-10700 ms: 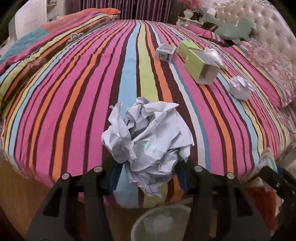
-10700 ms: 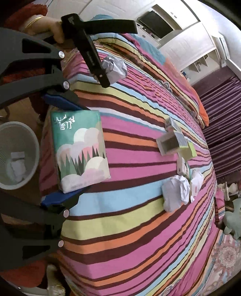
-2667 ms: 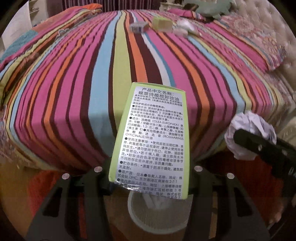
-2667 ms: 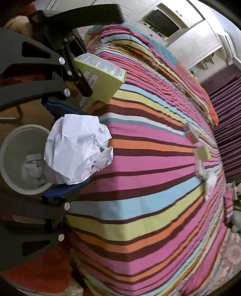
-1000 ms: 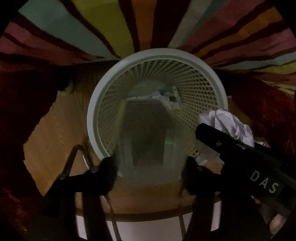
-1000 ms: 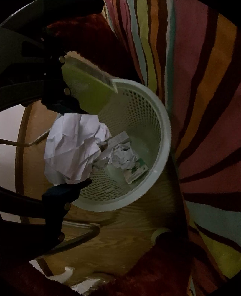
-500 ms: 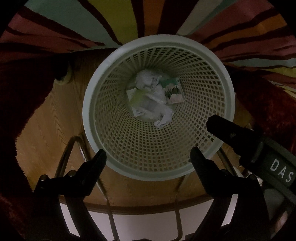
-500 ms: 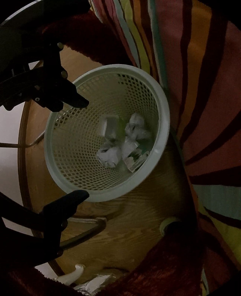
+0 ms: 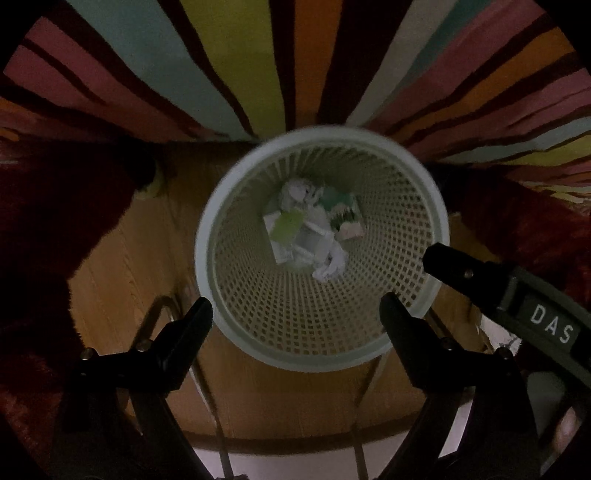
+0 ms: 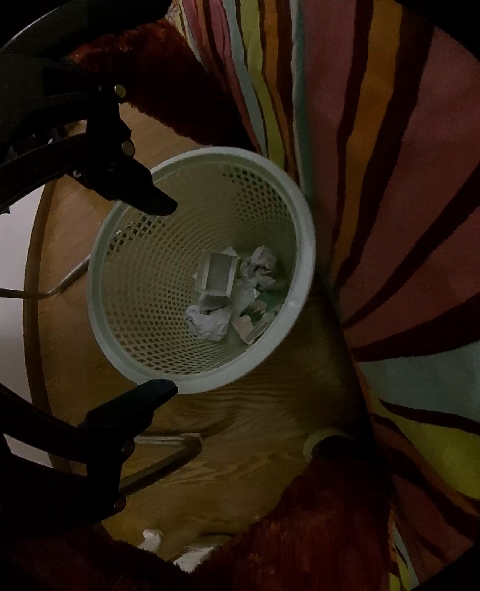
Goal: Collect trash
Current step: 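Move both tools back over the bed toward the remaining trash, then grasp the white COSNORI box with left tool while right tool grasps the white toilet-seat-cover packet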
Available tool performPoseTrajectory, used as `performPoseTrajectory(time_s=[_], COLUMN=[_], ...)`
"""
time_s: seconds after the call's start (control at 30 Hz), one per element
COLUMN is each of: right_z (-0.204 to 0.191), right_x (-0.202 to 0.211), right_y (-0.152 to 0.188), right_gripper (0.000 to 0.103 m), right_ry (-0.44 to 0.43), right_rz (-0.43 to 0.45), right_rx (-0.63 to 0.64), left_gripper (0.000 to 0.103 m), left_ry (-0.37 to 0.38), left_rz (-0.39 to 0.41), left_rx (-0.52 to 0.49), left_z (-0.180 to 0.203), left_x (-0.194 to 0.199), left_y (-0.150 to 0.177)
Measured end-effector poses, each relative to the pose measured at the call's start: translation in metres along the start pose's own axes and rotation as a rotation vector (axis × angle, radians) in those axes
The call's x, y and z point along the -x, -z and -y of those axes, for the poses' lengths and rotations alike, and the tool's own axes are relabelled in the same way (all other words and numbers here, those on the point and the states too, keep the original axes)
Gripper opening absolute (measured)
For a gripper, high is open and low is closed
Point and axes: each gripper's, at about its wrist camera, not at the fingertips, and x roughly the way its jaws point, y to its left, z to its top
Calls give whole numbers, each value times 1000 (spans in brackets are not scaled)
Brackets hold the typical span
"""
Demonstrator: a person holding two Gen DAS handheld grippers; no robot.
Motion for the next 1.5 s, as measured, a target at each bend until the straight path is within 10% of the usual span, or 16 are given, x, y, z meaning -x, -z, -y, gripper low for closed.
performPoseTrajectory(time_s=[0.57, 0.97, 1.17, 1.5], right_z=[-18, -19, -21, -24], right_x=[80, 173, 214, 273], right_y=[28, 53, 39, -17], right_gripper=[86, 86, 86, 86], right_ry=[-69, -45, -93, -110], right_rz=[281, 760, 931, 984], right_rx=[143, 229, 271, 247], left_gripper=[89, 89, 89, 89], left_ry=[44, -53, -114, -66], left_rz=[294, 700, 874, 937], left_rx=[-47, -169, -179, -183], left_z=[7, 14, 14, 20], left_x=[77, 162, 205, 258], left_y=[22, 38, 14, -73])
